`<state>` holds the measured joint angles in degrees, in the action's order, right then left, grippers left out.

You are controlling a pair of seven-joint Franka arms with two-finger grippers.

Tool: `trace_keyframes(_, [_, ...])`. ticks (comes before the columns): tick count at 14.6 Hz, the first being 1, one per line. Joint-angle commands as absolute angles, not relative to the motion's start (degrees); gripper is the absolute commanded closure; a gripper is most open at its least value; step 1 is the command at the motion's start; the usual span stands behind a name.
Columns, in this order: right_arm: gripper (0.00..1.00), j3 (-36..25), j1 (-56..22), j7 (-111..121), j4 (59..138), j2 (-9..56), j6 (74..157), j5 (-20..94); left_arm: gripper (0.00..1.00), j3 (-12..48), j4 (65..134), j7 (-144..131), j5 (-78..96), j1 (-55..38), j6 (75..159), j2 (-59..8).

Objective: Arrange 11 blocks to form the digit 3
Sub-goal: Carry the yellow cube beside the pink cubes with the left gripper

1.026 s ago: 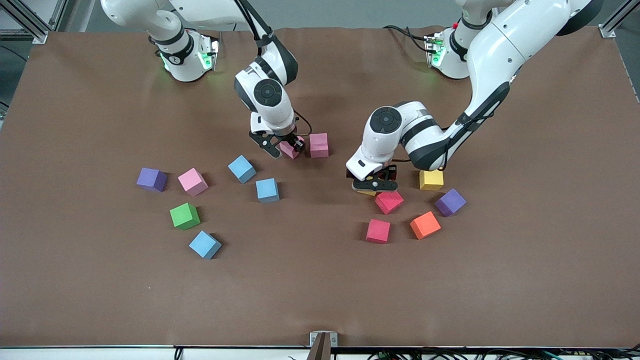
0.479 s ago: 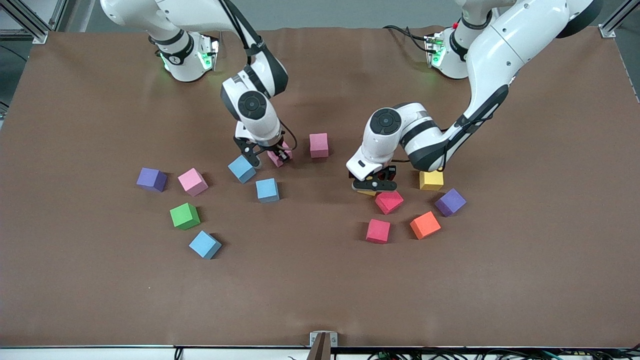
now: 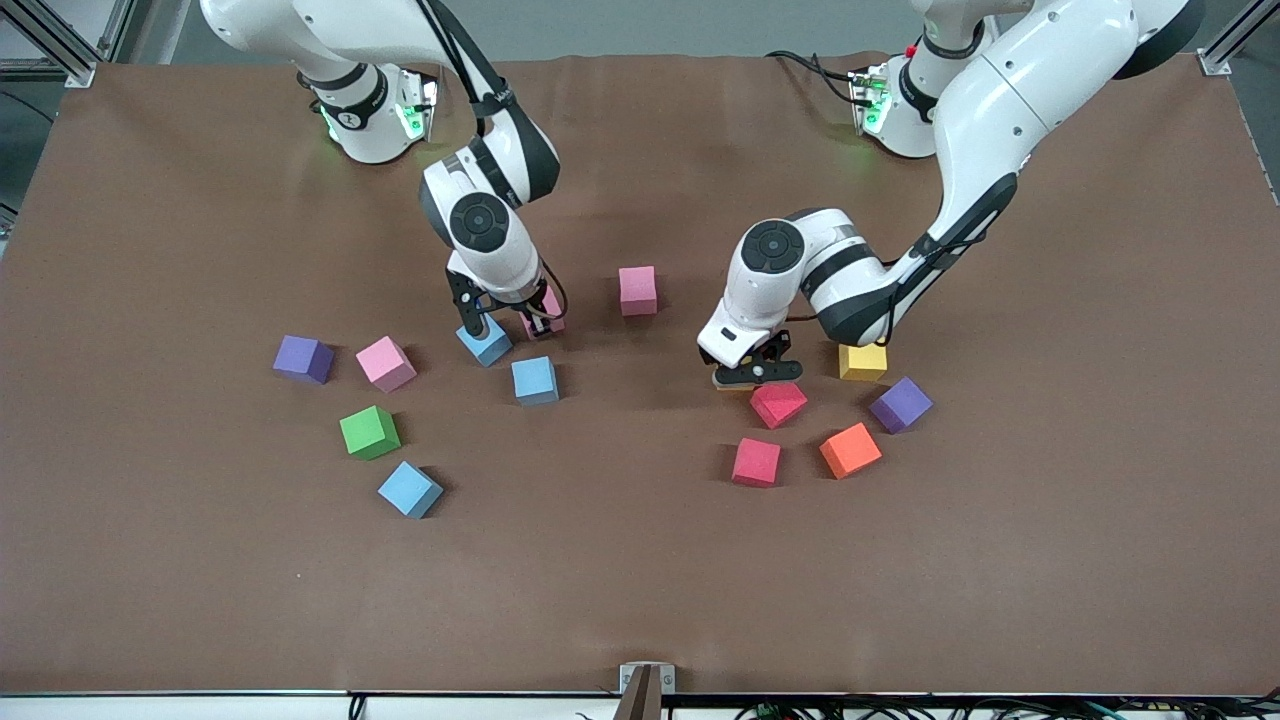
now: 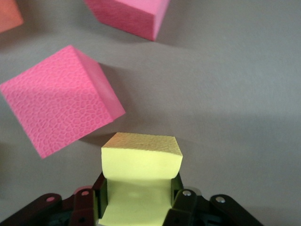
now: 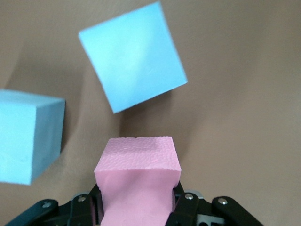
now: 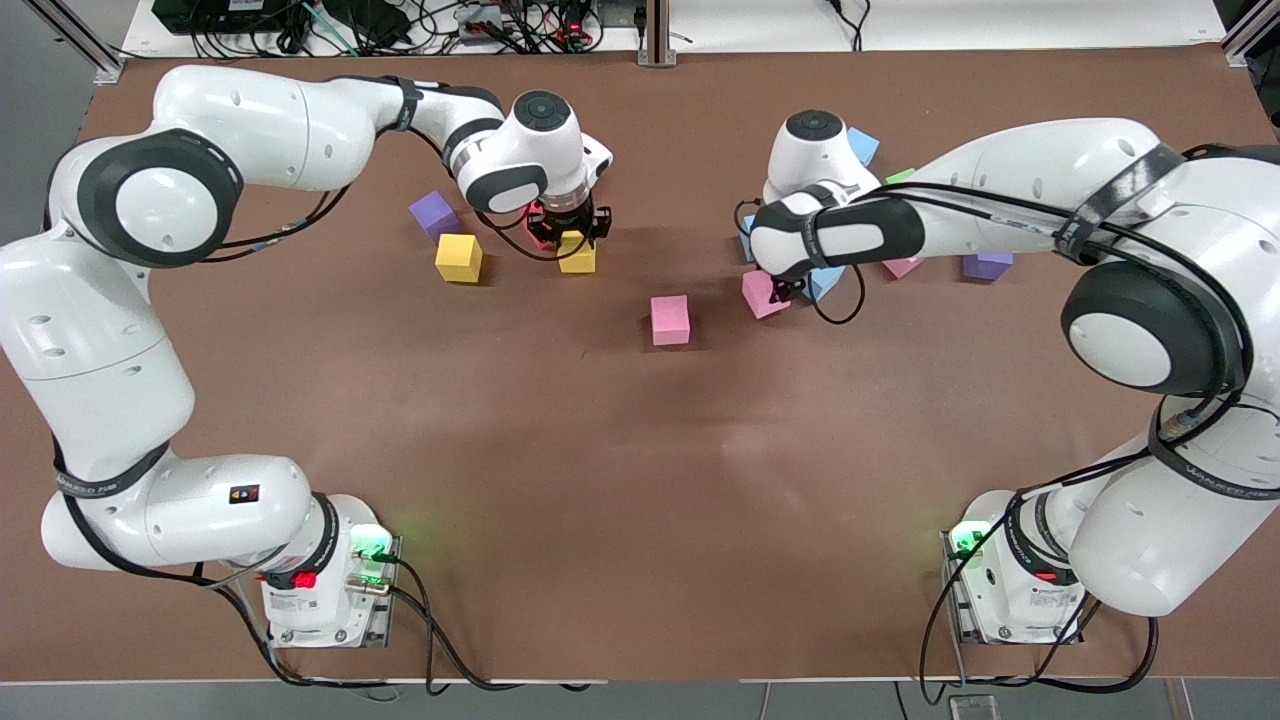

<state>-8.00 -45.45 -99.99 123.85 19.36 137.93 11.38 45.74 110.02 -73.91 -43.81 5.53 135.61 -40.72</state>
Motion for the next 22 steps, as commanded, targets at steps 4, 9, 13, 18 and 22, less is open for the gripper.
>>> trace_keyframes(4, [1.0,-8.4,-43.3,-108.1,130.4,9.6,136.8,12.4,0.59,48.4,109.9,-100.1,-43.9,5.2,130.9,-38.5])
trace_keyframes(9, [1.0,-8.3,-43.9,-113.5,132.3,10.2,139.7,12.6,0.59,54.7,110.5,-121.2,-37.4,6.0,120.9,-35.8])
trace_keyframes(13, [1.0,-8.1,-44.8,-117.7,132.4,11.9,144.8,12.6,0.59,54.8,111.9,-140.6,-37.2,4.1,120.6,-36.3])
trace_keyframes(18, [1.0,-8.1,-49.7,-124.1,131.5,16.7,150.2,12.6,0.59,54.8,112.5,-160.1,-37.3,3.3,121.3,-37.0])
trace_keyframes(22, [1.0,-8.1,-52.4,-127.3,129.2,19.6,150.4,12.7,0.59,54.8,112.6,-167.7,-37.4,2.4,123.6,-37.9])
